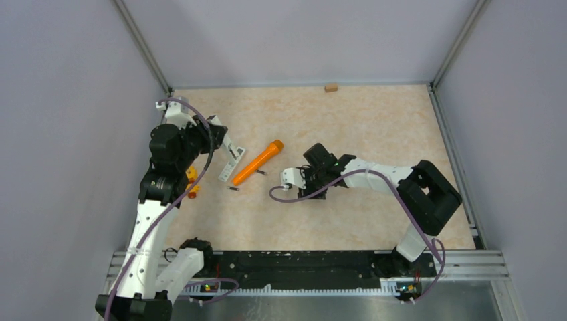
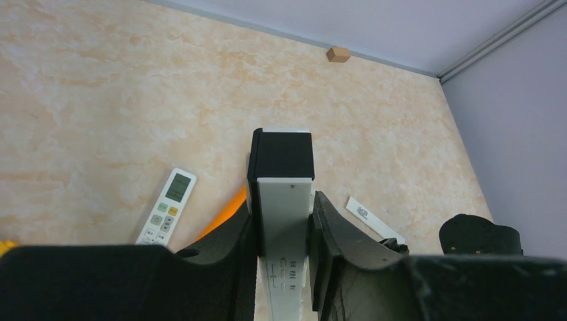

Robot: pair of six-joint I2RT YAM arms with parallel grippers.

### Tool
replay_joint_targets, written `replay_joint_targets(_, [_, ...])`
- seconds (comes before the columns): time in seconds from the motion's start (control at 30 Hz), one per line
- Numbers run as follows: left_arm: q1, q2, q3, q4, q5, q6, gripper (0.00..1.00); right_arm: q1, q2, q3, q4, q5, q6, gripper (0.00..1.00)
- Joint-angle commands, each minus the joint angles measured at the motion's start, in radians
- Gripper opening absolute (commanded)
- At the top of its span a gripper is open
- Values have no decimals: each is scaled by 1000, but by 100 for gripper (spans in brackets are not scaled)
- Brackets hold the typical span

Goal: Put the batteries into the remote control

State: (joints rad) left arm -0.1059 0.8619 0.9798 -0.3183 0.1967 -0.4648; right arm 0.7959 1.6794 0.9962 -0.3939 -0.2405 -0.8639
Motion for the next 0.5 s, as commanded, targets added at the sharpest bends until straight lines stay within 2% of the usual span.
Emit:
replay_joint_targets(0.0, [6, -8, 36, 42, 7, 15, 0, 4, 1, 15, 83, -12, -24, 57])
replay_joint_targets(0.33, [7, -9, 37, 37, 6, 18, 0, 7, 63, 79, -40, -51, -57, 55])
replay_joint_targets(0.47, [8, -11, 37, 35, 9, 18, 0, 8, 82, 82, -29, -43, -60, 54])
